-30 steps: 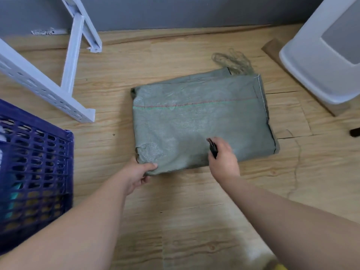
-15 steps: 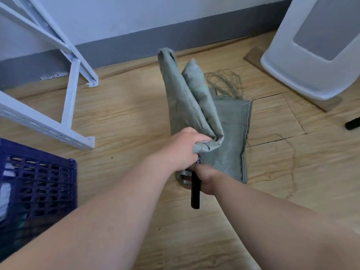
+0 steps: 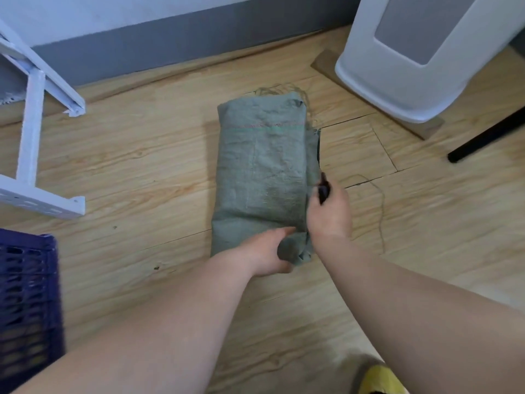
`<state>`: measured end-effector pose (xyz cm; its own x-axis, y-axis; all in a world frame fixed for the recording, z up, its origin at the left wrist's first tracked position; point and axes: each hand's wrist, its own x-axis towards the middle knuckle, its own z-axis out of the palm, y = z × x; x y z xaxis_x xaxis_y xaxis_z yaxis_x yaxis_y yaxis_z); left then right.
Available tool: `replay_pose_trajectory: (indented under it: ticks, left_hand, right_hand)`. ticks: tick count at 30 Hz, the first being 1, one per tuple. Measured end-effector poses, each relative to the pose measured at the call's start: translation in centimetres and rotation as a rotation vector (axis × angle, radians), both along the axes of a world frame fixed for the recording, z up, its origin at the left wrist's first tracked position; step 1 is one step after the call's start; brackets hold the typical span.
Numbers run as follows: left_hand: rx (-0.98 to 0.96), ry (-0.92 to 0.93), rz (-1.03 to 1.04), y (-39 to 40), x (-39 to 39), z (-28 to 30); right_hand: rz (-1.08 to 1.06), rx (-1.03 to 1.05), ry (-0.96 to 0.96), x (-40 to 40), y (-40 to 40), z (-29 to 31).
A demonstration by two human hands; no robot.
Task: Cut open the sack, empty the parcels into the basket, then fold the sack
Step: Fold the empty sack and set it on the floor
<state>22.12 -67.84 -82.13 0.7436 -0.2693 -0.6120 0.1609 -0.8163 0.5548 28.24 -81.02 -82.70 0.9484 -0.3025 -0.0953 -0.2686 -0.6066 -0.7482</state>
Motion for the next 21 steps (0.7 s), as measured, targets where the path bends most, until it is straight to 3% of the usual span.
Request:
replay_pose_trajectory:
  ticks: [2, 4, 6, 9, 11, 13, 16, 21]
  left_hand:
    - [0.012, -0.063, 0.151, 0.9, -0.4, -0.5]
    - [0.125, -0.139, 0.239, 2.8, -0.9, -0.9]
    - [0.227, -0.108, 0.246, 4.9, -1.8, -1.1]
    - [0.289, -0.015, 0.351, 7.2, -3.2, -1.6]
    - [0.231, 0.009, 0.533, 8.0, -3.7, -1.8]
    - [0.104, 0.045, 0.695, 8.0, -3.9, -1.8]
    - [-0.062, 0.103, 0.946, 7.8, -4.2, -2.0]
    - [-0.245, 0.273, 1.199, 7.7, -5.1, -3.4]
  right_hand:
    - [0.385, -0.017, -0.016, 0.3, 1.7, 0.0]
    - [0.748, -0.115, 0.209, 0.6, 2.7, -1.6]
    - [0.930, -0.362, 0.465, 0.5, 1.9, -3.5]
    - [0.638, -0.535, 0.652, 0.1, -0.8, -4.1]
    - [0.336, -0.432, 0.628, -0.1, -1.9, -3.8]
    - [0.175, -0.273, 0.657, -0.6, -1.3, -3.9]
    - [0.079, -0.151, 0.718, -2.4, 0.4, -4.0]
    - [0.186, -0.301, 0.735, -4.2, 2.3, -3.9]
